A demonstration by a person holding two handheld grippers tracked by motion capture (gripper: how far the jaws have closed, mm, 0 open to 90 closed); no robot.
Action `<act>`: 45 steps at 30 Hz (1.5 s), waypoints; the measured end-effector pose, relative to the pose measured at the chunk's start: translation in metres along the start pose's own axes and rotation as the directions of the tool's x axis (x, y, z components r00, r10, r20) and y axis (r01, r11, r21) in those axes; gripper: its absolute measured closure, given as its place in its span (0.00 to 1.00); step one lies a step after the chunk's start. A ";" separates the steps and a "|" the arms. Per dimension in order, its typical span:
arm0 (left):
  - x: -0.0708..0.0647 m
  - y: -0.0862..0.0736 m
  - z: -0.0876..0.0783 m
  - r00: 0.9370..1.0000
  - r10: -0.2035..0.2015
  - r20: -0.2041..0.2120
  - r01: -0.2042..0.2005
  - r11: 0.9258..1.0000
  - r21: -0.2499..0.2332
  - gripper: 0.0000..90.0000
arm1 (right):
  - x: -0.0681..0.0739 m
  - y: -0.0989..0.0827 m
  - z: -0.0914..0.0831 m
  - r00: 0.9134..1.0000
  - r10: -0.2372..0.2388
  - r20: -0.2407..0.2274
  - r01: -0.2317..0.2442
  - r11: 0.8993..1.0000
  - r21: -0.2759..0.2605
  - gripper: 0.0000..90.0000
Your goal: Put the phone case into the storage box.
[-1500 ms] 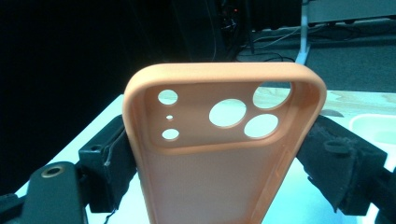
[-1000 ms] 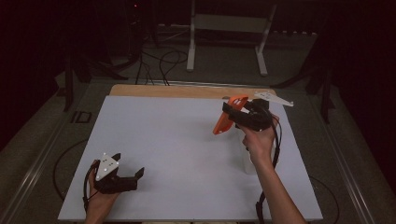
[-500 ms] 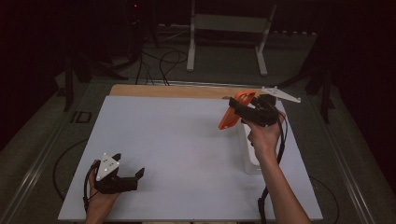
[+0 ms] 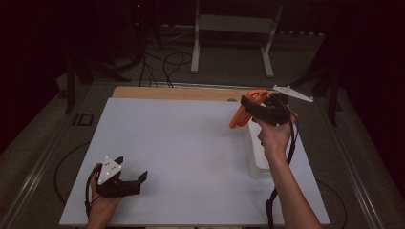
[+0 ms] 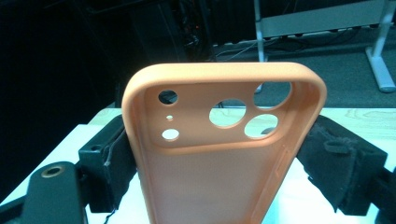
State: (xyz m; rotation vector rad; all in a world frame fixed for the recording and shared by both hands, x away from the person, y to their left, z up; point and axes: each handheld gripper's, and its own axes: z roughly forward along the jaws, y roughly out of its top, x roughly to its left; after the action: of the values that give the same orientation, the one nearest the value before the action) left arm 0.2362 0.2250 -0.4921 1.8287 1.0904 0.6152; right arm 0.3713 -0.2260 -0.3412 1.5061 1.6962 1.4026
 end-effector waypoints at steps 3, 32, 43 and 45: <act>0.000 0.000 0.000 1.000 0.001 -0.001 -0.001 1.000 0.001 0.01 | -0.002 0.000 0.000 1.000 0.008 0.010 -0.008 1.000 -0.006 0.19; -0.001 0.000 0.001 1.000 0.003 0.002 -0.003 1.000 0.002 0.01 | -0.018 0.010 0.003 0.992 -0.018 0.125 0.020 1.000 -0.016 0.19; -0.002 0.000 0.001 1.000 0.003 0.004 -0.003 1.000 0.004 0.01 | -0.023 0.010 0.008 0.987 -0.026 0.159 0.028 1.000 -0.008 0.19; -0.002 0.000 0.001 1.000 0.003 0.004 -0.003 1.000 0.004 0.01 | -0.024 0.010 0.009 0.985 -0.034 0.167 0.035 0.999 -0.004 0.19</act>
State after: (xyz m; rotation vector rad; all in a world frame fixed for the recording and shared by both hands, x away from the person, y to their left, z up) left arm 0.2363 0.2231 -0.4925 1.8340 1.0872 0.6113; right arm 0.3899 -0.2461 -0.3416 1.5369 1.6054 1.2271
